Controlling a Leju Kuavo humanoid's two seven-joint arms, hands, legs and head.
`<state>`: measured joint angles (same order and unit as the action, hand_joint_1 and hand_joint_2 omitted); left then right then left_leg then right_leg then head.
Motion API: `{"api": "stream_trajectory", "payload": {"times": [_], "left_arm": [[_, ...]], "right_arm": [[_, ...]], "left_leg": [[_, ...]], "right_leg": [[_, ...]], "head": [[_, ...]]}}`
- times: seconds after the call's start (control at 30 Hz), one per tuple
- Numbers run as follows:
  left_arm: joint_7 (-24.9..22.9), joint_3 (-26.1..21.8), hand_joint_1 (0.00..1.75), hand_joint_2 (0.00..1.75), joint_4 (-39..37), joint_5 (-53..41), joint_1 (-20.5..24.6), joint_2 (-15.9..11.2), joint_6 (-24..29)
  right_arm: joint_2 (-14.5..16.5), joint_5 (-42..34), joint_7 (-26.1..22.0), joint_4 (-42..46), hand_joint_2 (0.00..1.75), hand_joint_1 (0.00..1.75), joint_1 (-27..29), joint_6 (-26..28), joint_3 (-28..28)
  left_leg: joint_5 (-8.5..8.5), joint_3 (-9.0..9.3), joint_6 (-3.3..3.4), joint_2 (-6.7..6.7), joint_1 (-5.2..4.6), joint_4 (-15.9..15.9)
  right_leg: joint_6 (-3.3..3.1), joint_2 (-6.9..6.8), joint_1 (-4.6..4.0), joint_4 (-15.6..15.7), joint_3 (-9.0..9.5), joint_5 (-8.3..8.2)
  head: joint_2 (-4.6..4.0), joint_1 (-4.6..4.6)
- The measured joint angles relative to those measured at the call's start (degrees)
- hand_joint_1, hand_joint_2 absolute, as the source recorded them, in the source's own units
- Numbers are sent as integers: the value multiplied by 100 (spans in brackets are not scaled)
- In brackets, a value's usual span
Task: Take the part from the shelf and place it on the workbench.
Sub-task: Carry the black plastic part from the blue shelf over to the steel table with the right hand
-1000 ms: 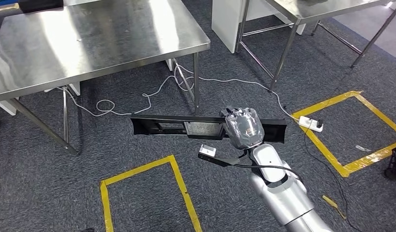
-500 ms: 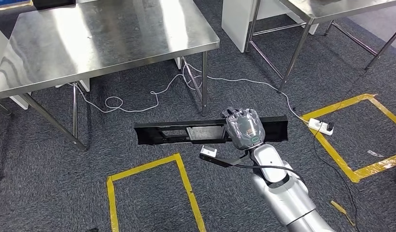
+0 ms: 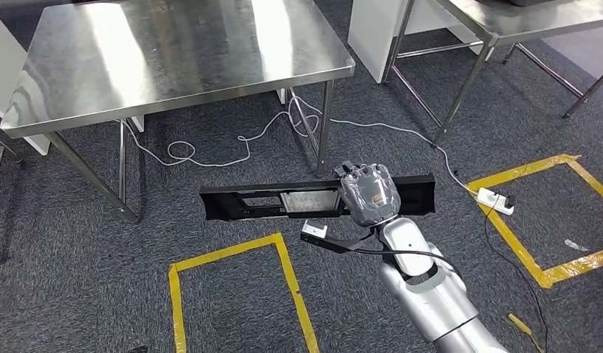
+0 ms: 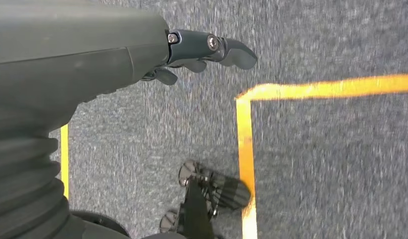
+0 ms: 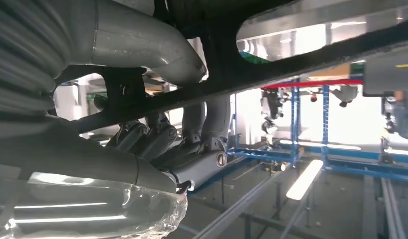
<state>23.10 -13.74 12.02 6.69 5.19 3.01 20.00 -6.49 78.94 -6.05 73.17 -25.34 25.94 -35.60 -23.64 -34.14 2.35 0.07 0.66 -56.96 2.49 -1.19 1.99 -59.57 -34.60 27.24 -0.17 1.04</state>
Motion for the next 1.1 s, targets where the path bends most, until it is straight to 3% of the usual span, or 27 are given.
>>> {"api": "stream_trajectory", "payload": {"times": [0.07, 0.13, 0.17, 0.23, 0.3, 0.33, 0.43, 0.5, 0.57, 0.63, 0.67, 0.7, 0.73, 0.83, 0.87, 1.0, 1.03, 1.1], "left_arm": [[-5, -1, 0, 175, 0, 0, 3, 8, 2], [-15, -2, 0, 175, -1, 0, 3, 7, 1], [-22, -3, 0, 175, -2, 0, 2, 9, -2], [-36, -3, 0, 175, -2, 0, 2, 19, -10], [-46, -3, 0, 175, -2, -1, 4, 27, -13], [-50, -3, 0, 175, -2, -3, 4, 28, -13], [-72, -4, 0, 175, -2, -9, -8, 22, -10], [-84, -6, 0, 175, -2, -10, -18, 6, -1], [-90, -7, 0, 175, -2, -13, -17, 2, 4], [-91, -7, 0, 175, -2, -15, -14, 8, 4], [-92, -7, 0, 175, -2, -15, -17, 9, 4], [-92, -7, 0, 175, -2, -15, -19, 10, 4], [-91, -7, 0, 175, -2, -15, -21, 8, 4], [-90, -7, 0, 175, -2, -16, -14, 1, 4], [-89, -7, 0, 175, -2, -17, -12, 1, 4], [-84, -7, 0, 175, -1, -18, -9, 7, 3], [-81, -7, 0, 175, -1, -20, -6, 11, 3], [-77, -7, 0, 175, 0, -25, 1, 23, 2]], "right_arm": [[-13, -1, 0, -4, 175, 175, 2, -1, -1], [-24, 0, 0, -9, 175, 175, 15, -5, -2], [-28, 1, 0, -11, 175, 175, 18, -9, -2], [-40, 1, 0, -13, 175, 175, 14, -14, -1], [-44, 1, 0, -12, 175, 175, 0, -15, 0], [-40, 1, 0, -12, 175, 175, -9, -16, -1], [-28, 4, 0, -13, 175, 175, -25, -19, -2], [-15, 11, 0, -13, 175, 175, -28, -20, -2], [7, 19, -2, -13, 175, 175, -28, -21, -2], [15, 25, -4, -16, 175, 175, -25, -22, -2], [14, 32, -4, -20, 175, 175, -22, -22, -2], [13, 40, -4, -25, 175, 175, -19, -23, -2], [14, 48, -4, -28, 175, 175, -16, -23, -2], [15, 59, -4, -30, 175, 175, -19, -22, -2], [14, 61, -4, -30, 175, 175, -22, -22, -2], [8, 68, -5, -26, 175, 175, -23, -21, -3], [1, 69, -5, -25, 175, 175, -27, -21, -3], [-21, 71, -7, -29, 175, 175, -28, -20, -3]], "left_leg": [[16, 2, 69, -52, -32, 18], [14, -3, 99, -127, -84, 16], [14, -2, 108, -172, -112, 15], [12, 9, 113, -261, -159, 10], [-1, -2, 106, -322, -196, -14], [-11, -17, 98, -342, -213, -30], [-38, -48, 58, -395, -229, -59], [-116, -77, 0, -350, -217, -155], [-386, -263, -102, -202, -170, -599], [-731, -633, -206, -76, -82, -1335], [-802, -782, -245, -47, -37, -1594], [-763, -840, -275, -28, 2, -1663], [-607, -771, -293, -10, 32, -1484], [-68, -205, -257, 119, 39, -339], [-18, -105, -221, 144, 18, -138], [11, -36, -53, 54, -23, 19], [43, 3, -3, 28, -16, 74], [73, 52, 62, -25, -17, 134]], "right_leg": [[-96, 45, -14, -782, -397, 331], [-117, 67, -39, -1397, -736, 504], [-100, 79, -58, -1376, -747, 449], [-71, 121, -106, -682, -434, 134], [-111, 197, -141, 37, -88, -134], [-151, 220, -144, 179, -19, -189], [-252, 203, -127, 273, 31, -244], [-305, 168, -85, 304, 68, -255], [-356, 135, -58, 325, 108, -256], [-382, 104, -61, 324, 122, -242], [-381, 88, -62, 323, 125, -235], [-378, 75, -61, 321, 130, -229], [-367, 62, -58, 321, 140, -220], [-310, 23, -68, 324, 192, -184], [-282, 10, -78, 327, 199, -174], [-154, -49, -99, 325, 198, -125], [-153, -30, -104, 192, 139, -53], [-203, 40, -98, -463, -181, 233]], "head": [[0, -19], [0, -22], [0, -25], [0, -26], [0, -23], [0, -19], [0, -14], [0, 0], [0, 42], [0, 66], [0, 65], [0, 67], [0, 67], [0, 64], [0, 67], [0, 59], [0, 51], [0, 18]]}}
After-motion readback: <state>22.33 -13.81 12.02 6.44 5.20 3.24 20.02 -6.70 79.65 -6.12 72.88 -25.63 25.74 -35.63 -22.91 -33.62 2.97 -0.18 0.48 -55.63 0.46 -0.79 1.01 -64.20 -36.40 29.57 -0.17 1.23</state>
